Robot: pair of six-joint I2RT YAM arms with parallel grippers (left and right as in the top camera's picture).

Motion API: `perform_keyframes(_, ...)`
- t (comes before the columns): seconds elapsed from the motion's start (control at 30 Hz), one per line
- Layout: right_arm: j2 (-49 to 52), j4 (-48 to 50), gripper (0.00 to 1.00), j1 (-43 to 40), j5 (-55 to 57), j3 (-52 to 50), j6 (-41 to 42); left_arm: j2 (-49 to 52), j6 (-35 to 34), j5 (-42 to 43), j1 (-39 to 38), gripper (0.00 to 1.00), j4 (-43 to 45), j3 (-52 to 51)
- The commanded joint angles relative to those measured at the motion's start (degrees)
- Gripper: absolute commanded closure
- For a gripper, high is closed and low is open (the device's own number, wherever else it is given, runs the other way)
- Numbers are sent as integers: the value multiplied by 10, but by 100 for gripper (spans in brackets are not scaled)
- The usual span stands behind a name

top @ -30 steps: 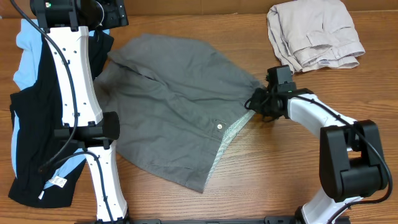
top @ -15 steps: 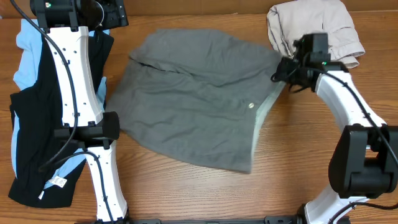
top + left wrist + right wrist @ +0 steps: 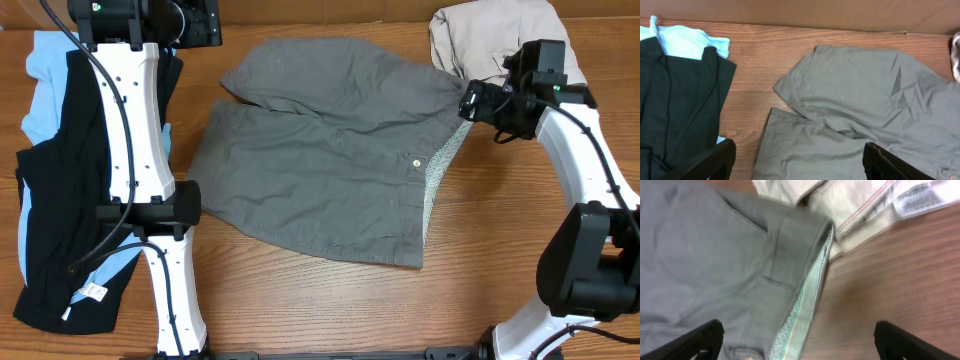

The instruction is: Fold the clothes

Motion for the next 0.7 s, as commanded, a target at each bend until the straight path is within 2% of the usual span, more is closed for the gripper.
perform_keyframes(0.0,-17,-59,0,3,-1,76,24,-27,28,5,2,17,-10,5)
perform_keyframes(0.13,-58,-140,0,3,-59,126,31,-65,53,6,2,18,-35,5)
perform_keyframes(0.33,-175,-226,0,15,-91,139,77,-137,44,7,3,18,-40,5)
perform_keyframes(0.47,-221,-264,0,57,-59,137,127,-162,9,7,3,18,-40,4)
perform_keyframes(0.67,-235,-305,0,162,34,135,193,-165,8,45,3,18,-40,-12)
